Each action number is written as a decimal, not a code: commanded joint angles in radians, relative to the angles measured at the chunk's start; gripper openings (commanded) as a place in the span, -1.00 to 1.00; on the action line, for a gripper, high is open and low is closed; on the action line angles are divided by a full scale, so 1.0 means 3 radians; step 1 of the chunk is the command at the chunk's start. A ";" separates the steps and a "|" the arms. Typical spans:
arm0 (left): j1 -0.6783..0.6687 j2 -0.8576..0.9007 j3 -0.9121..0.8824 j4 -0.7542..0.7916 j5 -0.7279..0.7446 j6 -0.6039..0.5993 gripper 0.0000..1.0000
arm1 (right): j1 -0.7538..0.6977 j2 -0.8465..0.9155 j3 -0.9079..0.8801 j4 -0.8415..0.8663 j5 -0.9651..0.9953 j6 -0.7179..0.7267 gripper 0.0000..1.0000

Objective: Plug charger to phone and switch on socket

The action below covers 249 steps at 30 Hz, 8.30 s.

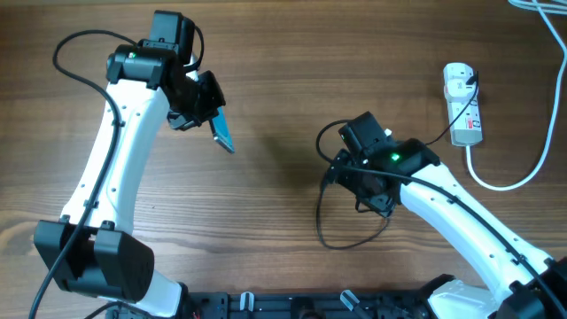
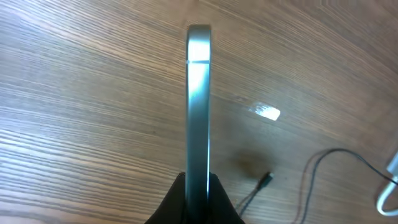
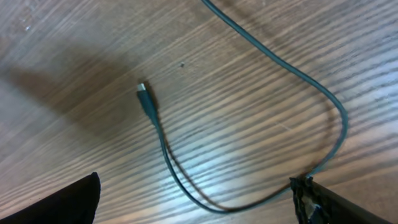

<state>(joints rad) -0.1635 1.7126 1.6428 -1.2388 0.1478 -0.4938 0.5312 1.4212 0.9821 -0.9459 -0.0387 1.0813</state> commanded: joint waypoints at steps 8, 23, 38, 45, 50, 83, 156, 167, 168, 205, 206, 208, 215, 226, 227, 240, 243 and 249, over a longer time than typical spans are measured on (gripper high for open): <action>0.0006 -0.0079 0.0015 0.0014 -0.0463 0.0050 -0.92 | 0.0108 0.0607 -0.0103 0.0348 -0.0357 -0.0556 0.16; 0.0006 0.0039 0.0015 0.0027 -0.0462 0.0050 -0.92 | 0.0144 0.1373 0.0298 0.0493 -0.0299 -0.0547 0.04; 0.0006 0.0118 0.0015 0.0001 -0.0462 0.0051 -0.92 | 0.0376 0.1469 0.0281 0.0633 0.0066 -0.0476 -0.24; 0.0006 0.0118 0.0015 0.0003 -0.0462 0.0051 -0.92 | 0.0376 0.1469 0.0231 0.0643 0.0065 -0.0537 -0.45; 0.0006 0.0118 0.0015 0.0001 -0.0462 0.0051 -0.92 | 0.0376 0.1469 0.0231 0.0666 0.0066 -0.0538 -0.56; 0.0006 0.0118 0.0015 0.0004 -0.0462 0.0052 -0.92 | 0.0375 0.1469 0.0231 0.0782 0.0140 -0.0562 -0.66; 0.0006 0.0118 0.0015 0.0467 0.0792 0.0675 -0.92 | 0.0296 0.1021 0.0331 0.0818 -0.0290 -0.1273 -0.91; 0.0000 0.0118 0.0015 0.1420 0.2886 0.0852 -0.92 | 0.0641 -0.0453 0.0329 0.0886 -0.1036 -0.2009 -0.92; -0.0018 0.0118 0.0015 0.1353 0.2885 0.0935 -0.92 | 0.0641 -0.0478 0.0329 0.0950 -0.1035 -0.2009 -0.91; -0.0322 0.0118 0.0015 0.1625 0.2565 0.0662 -0.92 | 0.0603 -0.0556 0.0336 0.1771 -0.0472 -0.0888 -0.91; -0.0322 0.0118 0.0015 0.1625 0.2611 0.0673 -0.92 | 0.0603 -0.0556 0.0336 0.1774 -0.0472 -0.0889 -0.91; -0.0322 0.0118 0.0015 0.1625 0.2611 0.0673 -0.92 | 0.0603 -0.0556 0.0336 0.1785 -0.0472 -0.0888 -0.91; -0.0322 0.0118 0.0015 0.1625 0.2607 0.0675 -0.92 | 0.0603 -0.0556 0.0336 0.1806 -0.0472 -0.0886 -0.91; -0.0322 0.0118 0.0015 0.1600 0.2598 0.0748 -0.92 | 0.0581 -0.0556 0.0336 0.1795 -0.0445 -0.0888 -0.91; -0.0322 0.0118 0.0015 0.1600 0.2598 0.0748 -0.92 | 0.0581 -0.0556 0.0336 0.1799 -0.0445 -0.0888 -0.91; -0.0322 0.0118 0.0015 0.1563 0.2623 0.0748 -0.92 | 0.0581 -0.0556 0.0336 0.1818 -0.0431 -0.0795 -0.91; -0.0322 0.0118 0.0015 0.1548 0.2623 0.0748 -0.92 | 0.0581 -0.0556 0.0336 0.1836 -0.0431 -0.0771 -0.91; -0.0334 0.0118 0.0015 0.1549 0.2623 0.0746 -0.92 | 0.0581 -0.0556 0.0336 0.1839 -0.0439 -0.0725 -0.91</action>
<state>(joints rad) -0.2615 1.7443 1.6398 -0.7677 0.8886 -0.2905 0.7128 1.2739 1.0630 -0.4091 -0.1978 0.8486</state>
